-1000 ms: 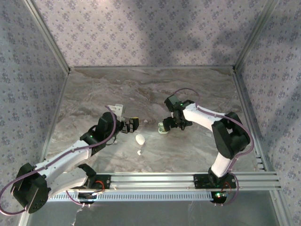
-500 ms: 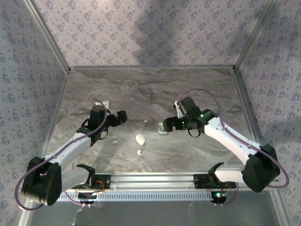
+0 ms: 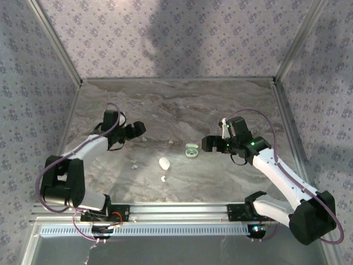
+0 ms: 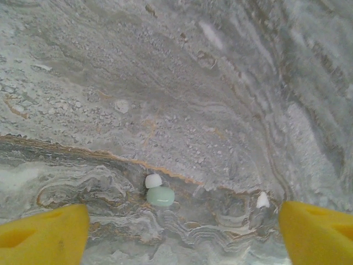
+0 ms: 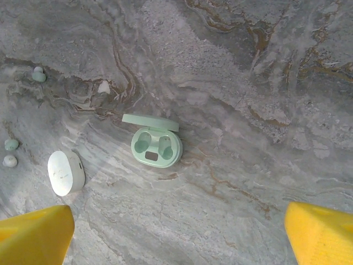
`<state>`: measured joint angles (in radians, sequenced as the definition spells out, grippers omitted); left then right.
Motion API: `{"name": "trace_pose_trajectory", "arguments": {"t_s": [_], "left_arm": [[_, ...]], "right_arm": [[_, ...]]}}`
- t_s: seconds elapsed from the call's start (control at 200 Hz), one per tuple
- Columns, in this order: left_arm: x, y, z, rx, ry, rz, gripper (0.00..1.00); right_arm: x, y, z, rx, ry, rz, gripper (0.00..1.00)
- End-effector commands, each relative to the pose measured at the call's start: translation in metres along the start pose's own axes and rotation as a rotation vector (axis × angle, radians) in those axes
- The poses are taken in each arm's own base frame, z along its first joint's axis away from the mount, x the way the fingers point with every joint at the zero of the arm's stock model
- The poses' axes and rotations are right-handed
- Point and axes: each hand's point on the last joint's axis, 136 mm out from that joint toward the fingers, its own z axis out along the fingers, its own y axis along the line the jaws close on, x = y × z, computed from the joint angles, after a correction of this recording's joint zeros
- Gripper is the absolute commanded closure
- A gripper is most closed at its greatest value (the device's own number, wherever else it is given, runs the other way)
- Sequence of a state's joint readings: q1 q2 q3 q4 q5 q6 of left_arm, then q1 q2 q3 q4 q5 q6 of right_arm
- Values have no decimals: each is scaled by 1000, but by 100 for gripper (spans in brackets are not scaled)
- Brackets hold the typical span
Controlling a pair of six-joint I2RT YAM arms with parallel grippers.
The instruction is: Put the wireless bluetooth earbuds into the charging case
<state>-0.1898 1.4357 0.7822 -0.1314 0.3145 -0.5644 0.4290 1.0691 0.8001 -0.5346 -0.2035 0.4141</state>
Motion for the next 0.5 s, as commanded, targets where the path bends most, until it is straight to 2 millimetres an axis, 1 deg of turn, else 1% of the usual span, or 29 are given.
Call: {"name": "trace_pose_trajectory", "arguments": {"t_s": [0.0, 0.065, 0.14, 0.24, 0.305, 0.405, 0.495], "left_arm": [[1, 4, 2, -56, 63, 1, 21], [-1, 7, 4, -103, 78, 20, 27], [0, 7, 9, -145, 107, 50, 32], [3, 5, 21, -176, 159, 82, 38], [7, 3, 31, -182, 194, 93, 42], [11, -2, 43, -173, 228, 104, 43], [14, -2, 51, -180, 247, 100, 42]], "right_arm": [[-4, -4, -4, 0, -21, 13, 0], [-4, -10, -4, 13, -19, 19, 0], [-3, -14, -4, 0, -8, 25, 0], [-1, -9, -1, -77, 10, 36, 0], [1, -9, 1, -96, 21, 45, 0], [2, -11, 4, -99, 35, 54, 3], [3, -12, 6, -100, 45, 60, 7]]}}
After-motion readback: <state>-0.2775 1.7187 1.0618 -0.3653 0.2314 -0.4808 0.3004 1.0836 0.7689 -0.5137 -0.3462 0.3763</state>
